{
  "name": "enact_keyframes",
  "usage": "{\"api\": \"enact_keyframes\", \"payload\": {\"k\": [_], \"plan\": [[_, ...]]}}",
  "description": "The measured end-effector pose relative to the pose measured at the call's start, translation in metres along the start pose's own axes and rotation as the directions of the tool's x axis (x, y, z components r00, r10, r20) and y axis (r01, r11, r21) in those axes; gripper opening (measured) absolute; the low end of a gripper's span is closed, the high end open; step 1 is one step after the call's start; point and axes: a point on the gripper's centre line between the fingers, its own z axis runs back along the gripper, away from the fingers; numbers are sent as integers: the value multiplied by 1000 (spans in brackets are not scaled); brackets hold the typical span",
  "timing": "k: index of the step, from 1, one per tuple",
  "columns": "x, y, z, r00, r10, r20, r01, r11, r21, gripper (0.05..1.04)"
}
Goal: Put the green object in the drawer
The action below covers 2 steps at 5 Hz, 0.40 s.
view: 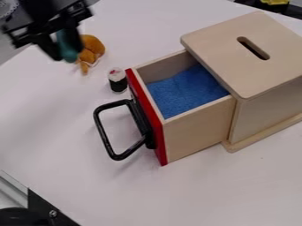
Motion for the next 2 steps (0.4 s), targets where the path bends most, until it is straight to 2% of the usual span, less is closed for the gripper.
{"api": "enact_keyframes", "payload": {"k": [2], "plan": [[-49, -67, -1, 996, -74, -41, 70, 993, -94, 410]]}}
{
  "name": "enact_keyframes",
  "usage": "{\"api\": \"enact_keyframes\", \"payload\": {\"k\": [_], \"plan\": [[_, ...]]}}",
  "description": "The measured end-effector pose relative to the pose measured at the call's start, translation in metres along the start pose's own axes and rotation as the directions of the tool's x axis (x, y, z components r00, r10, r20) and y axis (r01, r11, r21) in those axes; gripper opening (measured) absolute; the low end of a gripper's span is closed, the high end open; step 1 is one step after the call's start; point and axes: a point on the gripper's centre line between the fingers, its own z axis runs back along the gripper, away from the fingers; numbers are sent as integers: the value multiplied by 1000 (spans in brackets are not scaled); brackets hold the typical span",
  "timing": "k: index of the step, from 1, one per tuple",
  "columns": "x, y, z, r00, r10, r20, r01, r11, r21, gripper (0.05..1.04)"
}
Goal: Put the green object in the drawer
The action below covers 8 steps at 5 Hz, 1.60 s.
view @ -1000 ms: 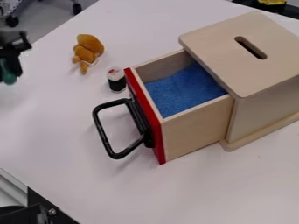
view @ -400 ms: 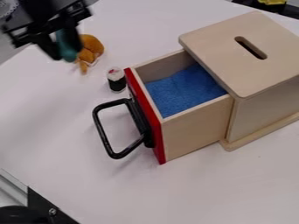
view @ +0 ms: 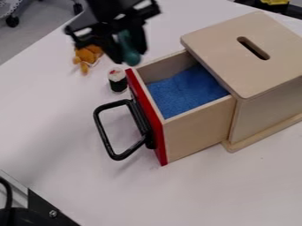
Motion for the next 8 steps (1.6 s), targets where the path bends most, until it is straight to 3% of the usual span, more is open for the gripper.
{"api": "enact_keyframes", "payload": {"k": [2, 3, 6, 7, 8], "plan": [[-37, -21, -30, 994, -73, -77, 73, 997, 3, 410], [-41, -15, -49, 995, -52, -79, 55, 998, 40, 410], [-42, -18, -86, 991, -34, -129, 44, 996, 74, 410], [-40, -21, -88, 991, -35, -128, 45, 996, 71, 478], [-41, -23, -87, 991, -53, -125, 63, 995, 76, 783]]}}
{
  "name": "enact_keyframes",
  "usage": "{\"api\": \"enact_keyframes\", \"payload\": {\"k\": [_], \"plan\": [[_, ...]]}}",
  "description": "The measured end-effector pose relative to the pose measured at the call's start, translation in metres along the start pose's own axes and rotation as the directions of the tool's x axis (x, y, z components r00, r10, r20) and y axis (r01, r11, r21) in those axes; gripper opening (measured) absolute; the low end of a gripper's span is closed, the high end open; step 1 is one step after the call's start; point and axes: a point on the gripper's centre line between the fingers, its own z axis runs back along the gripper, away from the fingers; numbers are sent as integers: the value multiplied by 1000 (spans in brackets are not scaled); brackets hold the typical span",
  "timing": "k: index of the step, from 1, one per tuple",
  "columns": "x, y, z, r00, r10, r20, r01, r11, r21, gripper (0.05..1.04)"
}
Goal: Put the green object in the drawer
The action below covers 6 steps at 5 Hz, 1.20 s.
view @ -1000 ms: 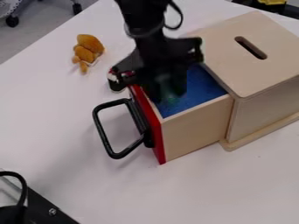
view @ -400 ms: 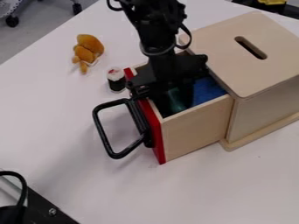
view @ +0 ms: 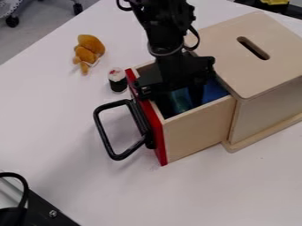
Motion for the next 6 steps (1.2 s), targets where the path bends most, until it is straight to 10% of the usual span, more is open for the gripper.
{"api": "enact_keyframes", "payload": {"k": [1, 6], "plan": [[-2, -3, 1, 1000, -12, 1, 12, 1000, -1, 984], [9, -12, 83, 990, -50, 131, 64, 992, -108, 988]]}}
